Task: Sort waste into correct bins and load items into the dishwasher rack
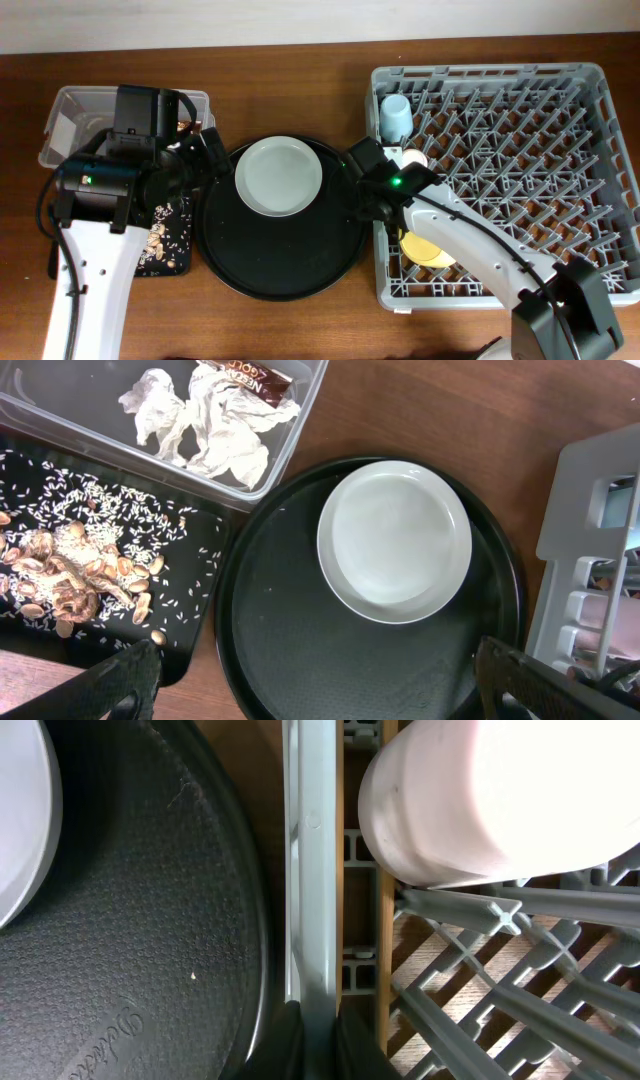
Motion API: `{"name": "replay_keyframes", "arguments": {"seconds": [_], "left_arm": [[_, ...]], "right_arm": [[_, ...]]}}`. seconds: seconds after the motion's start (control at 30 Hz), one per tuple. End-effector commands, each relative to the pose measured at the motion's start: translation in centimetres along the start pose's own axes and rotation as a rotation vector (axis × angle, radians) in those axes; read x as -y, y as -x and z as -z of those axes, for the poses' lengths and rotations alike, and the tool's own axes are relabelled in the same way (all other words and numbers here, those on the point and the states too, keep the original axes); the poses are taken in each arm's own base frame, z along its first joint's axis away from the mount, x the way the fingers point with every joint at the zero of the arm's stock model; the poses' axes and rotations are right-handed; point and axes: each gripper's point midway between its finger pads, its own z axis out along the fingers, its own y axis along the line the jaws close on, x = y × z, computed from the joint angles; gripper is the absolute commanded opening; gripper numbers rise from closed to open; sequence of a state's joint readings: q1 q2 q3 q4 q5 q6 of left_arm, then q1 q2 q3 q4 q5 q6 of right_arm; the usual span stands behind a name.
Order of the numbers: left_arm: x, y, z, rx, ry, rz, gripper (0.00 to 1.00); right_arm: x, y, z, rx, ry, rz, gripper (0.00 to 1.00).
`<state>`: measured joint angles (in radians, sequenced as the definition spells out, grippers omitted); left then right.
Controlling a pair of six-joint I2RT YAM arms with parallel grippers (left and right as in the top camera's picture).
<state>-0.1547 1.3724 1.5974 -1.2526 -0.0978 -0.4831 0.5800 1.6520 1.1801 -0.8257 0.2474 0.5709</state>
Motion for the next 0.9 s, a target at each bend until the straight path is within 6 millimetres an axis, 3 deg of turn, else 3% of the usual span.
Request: {"name": "replay_keyframes", "arguments": {"seconds": [0.0, 0.03, 0.1, 0.13, 0.17, 0.2, 0.27, 0.37, 0.43, 0.6, 0.87], "left_arm": [[0.0, 0.4, 0.6, 0.021, -0.006, -0.003, 0.99], [0.0, 0.4, 0.6, 0.021, -0.006, -0.003, 0.99], [0.0, 0.4, 0.6, 0.021, -0.006, -0.003, 0.99], [0.0, 0.4, 0.6, 0.021, -0.006, -0.003, 0.99], [0.0, 0.4, 0.6, 0.021, -0.006, -0.003, 0.99], [0.0, 0.4, 0.6, 0.021, -0.006, -0.003, 0.99], [0.0, 0.4, 0.6, 0.021, -0.006, -0.003, 0.99], [0.0, 0.4, 0.6, 0.021, -0.006, -0.003, 0.99], [0.0, 0.4, 0.6, 0.021, -0.006, -0.003, 0.99], [0.0, 0.4, 0.6, 0.021, -0.006, -0.003, 0.99], [0.0, 0.4, 0.6, 0.021, -0.006, -0.003, 0.99]], "right_arm": [[-2.3, -0.1, 2.2, -0.038, 0.117, 0.035, 0.29], [-2.1, 1.6, 4.7, 0.001, 0.118, 0.050, 0.39], [-0.4, 4.4, 10.0, 0.064, 0.113, 0.044, 0.49], [1.0, 5.3, 13.9, 0.077, 0.154, 0.059, 0.61], [3.5, 4.9, 16.6, 0.070, 0.203, 0.049, 0.83], [5.5, 3.6, 17.8, 0.031, 0.256, 0.058, 0.89], [6.9, 1.6, 18.7, -0.049, 0.362, 0.083, 0.89], [9.1, 0.3, 17.4, -0.127, 0.375, 0.044, 0.93], [10.2, -1.7, 14.8, -0.223, 0.355, 0.000, 0.98], [9.9, -5.8, 8.0, -0.347, 0.363, -0.029, 0.94], [9.8, -5.5, 7.3, -0.327, 0.362, -0.023, 0.95]]}}
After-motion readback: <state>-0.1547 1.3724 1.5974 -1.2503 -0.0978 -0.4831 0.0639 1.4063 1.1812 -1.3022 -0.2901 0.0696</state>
